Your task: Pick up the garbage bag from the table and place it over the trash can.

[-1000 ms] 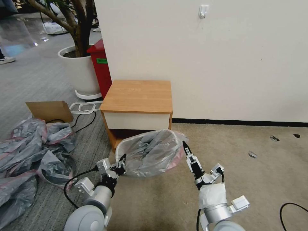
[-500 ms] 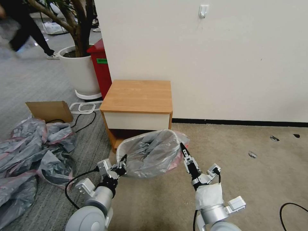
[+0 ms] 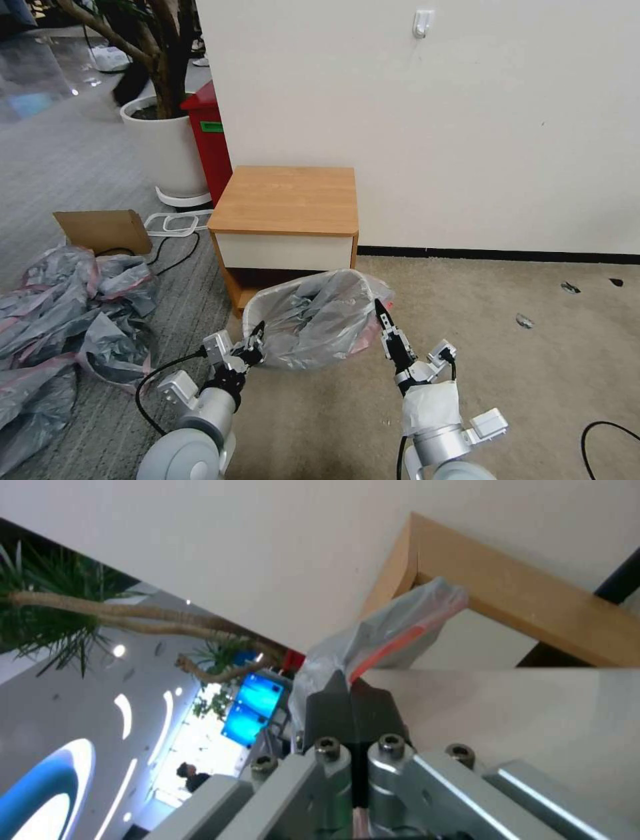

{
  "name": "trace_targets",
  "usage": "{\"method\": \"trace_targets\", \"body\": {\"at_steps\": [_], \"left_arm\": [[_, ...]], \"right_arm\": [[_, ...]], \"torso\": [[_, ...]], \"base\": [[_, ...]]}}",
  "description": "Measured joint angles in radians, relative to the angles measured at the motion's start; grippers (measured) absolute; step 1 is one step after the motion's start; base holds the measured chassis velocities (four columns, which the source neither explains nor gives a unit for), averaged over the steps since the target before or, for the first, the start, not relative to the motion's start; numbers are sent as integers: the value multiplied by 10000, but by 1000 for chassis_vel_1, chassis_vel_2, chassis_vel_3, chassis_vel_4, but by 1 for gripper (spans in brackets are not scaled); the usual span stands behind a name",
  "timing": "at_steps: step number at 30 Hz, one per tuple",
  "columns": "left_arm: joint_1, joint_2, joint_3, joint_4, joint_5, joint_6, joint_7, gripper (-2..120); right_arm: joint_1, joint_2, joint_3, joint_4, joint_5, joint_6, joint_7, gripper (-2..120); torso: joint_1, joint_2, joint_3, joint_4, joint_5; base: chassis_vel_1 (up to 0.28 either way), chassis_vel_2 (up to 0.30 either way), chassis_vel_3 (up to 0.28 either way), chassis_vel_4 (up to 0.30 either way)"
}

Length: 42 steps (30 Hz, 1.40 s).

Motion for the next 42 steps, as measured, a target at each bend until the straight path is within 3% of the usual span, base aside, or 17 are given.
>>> {"method": "trace_targets", "body": {"at_steps": [17, 30, 37, 42], "left_arm": [[-28, -159, -27, -113, -356, 0, -49, 4], [108, -268, 59, -398, -1382, 350, -269, 4], [93, -278, 78, -348, -1426, 421, -277, 4], [8, -68, 20, -169, -1392, 504, -196, 4]], "right_arm": [[13, -198, 469, -484, -410, 400, 8, 0], [212, -33, 434, -1203, -1754, 1177, -355, 0], [194, -74, 574, -1089, -2395, 1487, -542, 0], [-90, -62, 585, -513, -2980, 1625, -589, 17]], "torso": [[0, 0, 0, -1, 0], [0, 0, 0, -1, 0], [0, 0, 0, 0, 1], [0, 0, 1, 0, -2]], "base": [[0, 0, 0, 0], [0, 0, 0, 0], [0, 0, 0, 0], [0, 0, 0, 0]]}}
